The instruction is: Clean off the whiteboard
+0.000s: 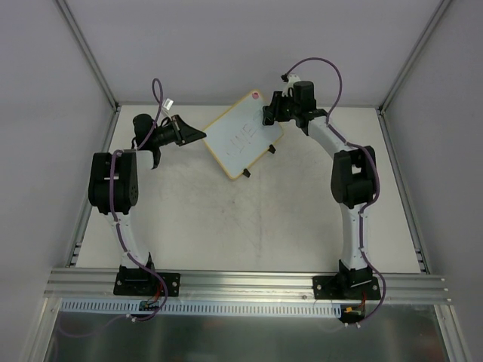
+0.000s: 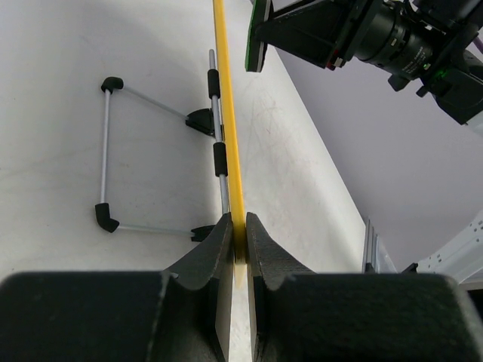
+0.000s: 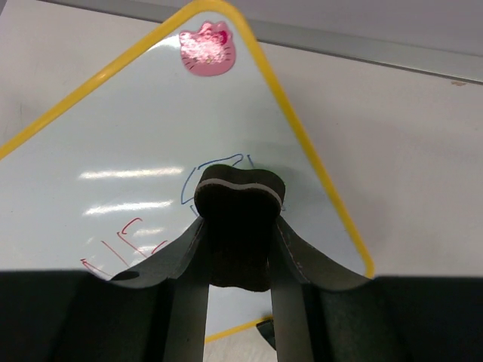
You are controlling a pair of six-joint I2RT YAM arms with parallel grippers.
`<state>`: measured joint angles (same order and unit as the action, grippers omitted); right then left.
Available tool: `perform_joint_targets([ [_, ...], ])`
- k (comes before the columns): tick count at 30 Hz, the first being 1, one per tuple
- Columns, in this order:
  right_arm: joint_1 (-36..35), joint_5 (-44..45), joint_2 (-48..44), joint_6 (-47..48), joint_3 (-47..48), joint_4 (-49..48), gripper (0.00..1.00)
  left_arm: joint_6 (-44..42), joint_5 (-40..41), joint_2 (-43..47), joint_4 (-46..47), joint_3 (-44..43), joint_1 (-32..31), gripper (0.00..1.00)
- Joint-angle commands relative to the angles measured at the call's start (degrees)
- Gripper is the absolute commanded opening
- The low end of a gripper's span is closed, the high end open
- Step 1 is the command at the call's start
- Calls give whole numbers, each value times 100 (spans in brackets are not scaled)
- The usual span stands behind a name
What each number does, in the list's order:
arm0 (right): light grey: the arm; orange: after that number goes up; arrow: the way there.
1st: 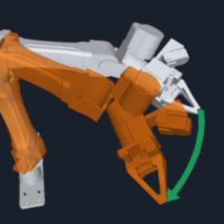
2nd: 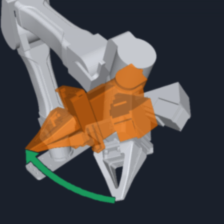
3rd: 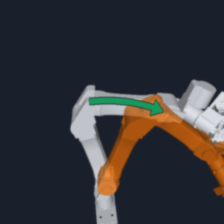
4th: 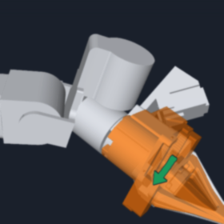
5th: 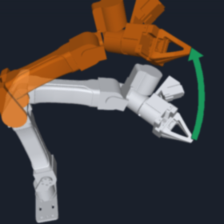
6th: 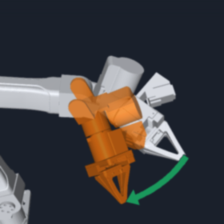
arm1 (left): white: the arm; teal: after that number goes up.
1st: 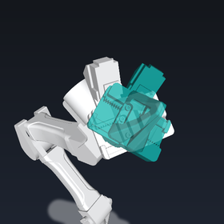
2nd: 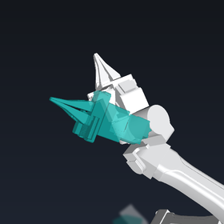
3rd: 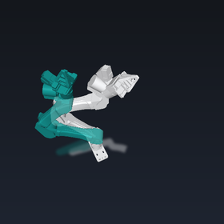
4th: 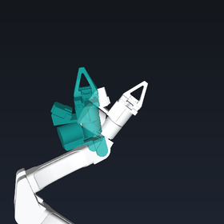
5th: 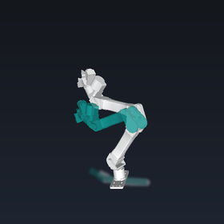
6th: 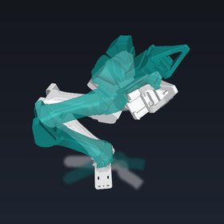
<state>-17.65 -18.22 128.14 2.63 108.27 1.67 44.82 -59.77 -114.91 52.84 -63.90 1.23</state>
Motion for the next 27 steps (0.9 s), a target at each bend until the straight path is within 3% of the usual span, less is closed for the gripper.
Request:
perform_joint_targets([
  [1,86,-156,62,132,283,123,0,-412,-536,285,-537,-289,-27,0],
  [11,104,-244,27,220,221,114,0,-246,-588,83,-556,-844,26,0],
  [27,121,-402,18,185,291,114,0,510,-817,391,719,-53,272,0],
])
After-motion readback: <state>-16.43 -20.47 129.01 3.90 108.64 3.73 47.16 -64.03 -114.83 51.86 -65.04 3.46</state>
